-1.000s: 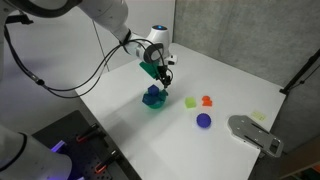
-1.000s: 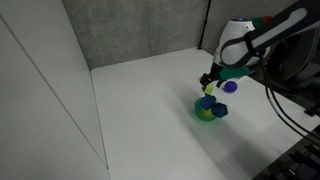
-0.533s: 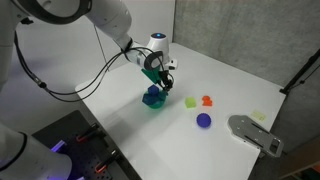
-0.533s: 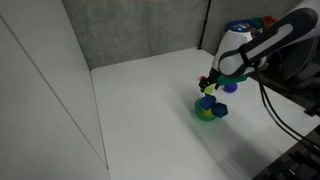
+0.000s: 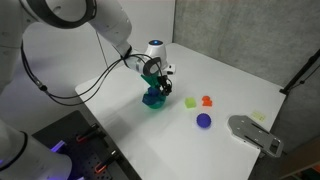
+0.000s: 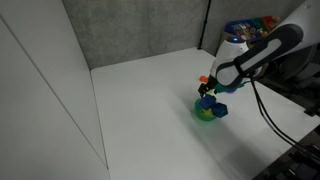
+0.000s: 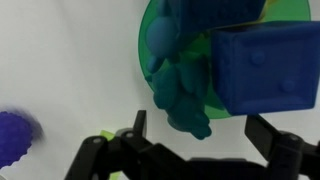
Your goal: Put the green toy from the bowl on top of the yellow block
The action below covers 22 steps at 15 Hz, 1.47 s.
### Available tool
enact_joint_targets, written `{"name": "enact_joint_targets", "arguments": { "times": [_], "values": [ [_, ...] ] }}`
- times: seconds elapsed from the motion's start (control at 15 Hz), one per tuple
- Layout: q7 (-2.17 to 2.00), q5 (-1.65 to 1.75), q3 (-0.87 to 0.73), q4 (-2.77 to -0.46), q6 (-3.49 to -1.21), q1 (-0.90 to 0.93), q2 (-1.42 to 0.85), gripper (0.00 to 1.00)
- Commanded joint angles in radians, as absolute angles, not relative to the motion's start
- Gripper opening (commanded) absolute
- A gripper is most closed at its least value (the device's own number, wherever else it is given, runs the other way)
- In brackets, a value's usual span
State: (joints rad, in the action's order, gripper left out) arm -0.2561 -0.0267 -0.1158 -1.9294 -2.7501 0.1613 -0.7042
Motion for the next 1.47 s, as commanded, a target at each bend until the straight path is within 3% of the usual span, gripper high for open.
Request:
{"name": "enact_joint_targets", "arguments": {
  "times": [0.0, 0.13, 0.2, 0.27, 0.47, 0.87, 1.07, 1.4],
  "values": [
    [-0.312, 0.011, -0.167, -1.918, -2.749, 0.205, -0.718, 1.00],
    [-0.331, 0.030, -0.192, -1.922, -2.746, 0.226, -0.718, 1.00],
    [-0.338, 0.037, -0.199, -1.922, -2.747, 0.232, -0.717, 0.93],
    [-0.345, 0.043, -0.206, -1.922, -2.746, 0.238, -0.717, 0.74],
    [-0.353, 0.042, -0.209, -1.924, -2.746, 0.242, -0.717, 0.63],
    [-0.345, 0.031, -0.194, -1.932, -2.752, 0.233, -0.713, 0.13],
    [-0.329, 0.018, -0.175, -1.943, -2.739, 0.220, -0.676, 0.07],
    [-0.337, 0.020, -0.170, -1.961, -2.757, 0.221, -0.608, 0.09]
  ]
}}
